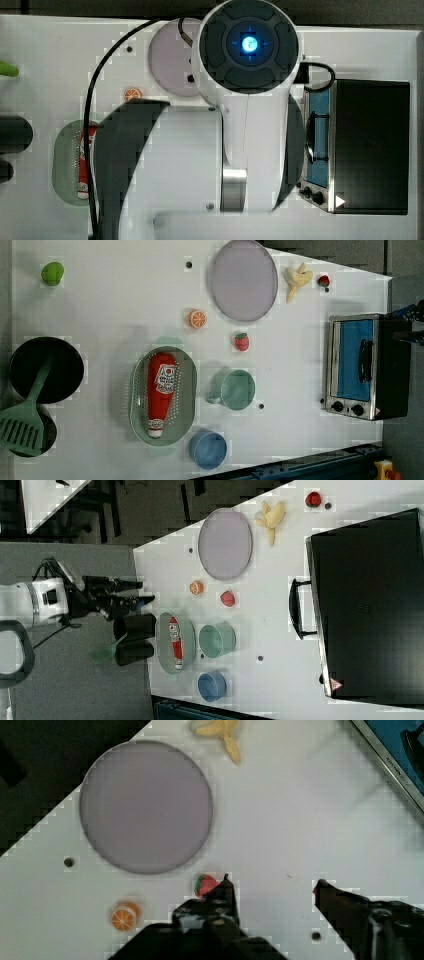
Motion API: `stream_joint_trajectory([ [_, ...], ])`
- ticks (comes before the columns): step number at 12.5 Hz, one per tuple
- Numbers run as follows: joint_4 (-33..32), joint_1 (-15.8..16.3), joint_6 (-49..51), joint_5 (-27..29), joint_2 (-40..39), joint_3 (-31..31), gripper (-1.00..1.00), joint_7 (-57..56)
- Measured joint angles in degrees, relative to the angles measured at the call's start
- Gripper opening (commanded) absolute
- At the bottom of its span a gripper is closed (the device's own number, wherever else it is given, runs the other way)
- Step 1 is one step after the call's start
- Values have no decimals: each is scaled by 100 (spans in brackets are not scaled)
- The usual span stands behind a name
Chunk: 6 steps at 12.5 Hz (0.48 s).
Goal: Pick ketchup from strainer and place it on the table
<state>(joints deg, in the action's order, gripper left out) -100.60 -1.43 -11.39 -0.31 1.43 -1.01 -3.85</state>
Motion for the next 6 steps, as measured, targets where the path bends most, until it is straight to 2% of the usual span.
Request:
stream_joint_trajectory([
  [3,-1293,-381,978,29,1176,-298,100,0],
  [4,-1371,-443,1015,16,1397,-347,100,0],
  [6,-1102,-474,684,42,1409,-537,100,0],
])
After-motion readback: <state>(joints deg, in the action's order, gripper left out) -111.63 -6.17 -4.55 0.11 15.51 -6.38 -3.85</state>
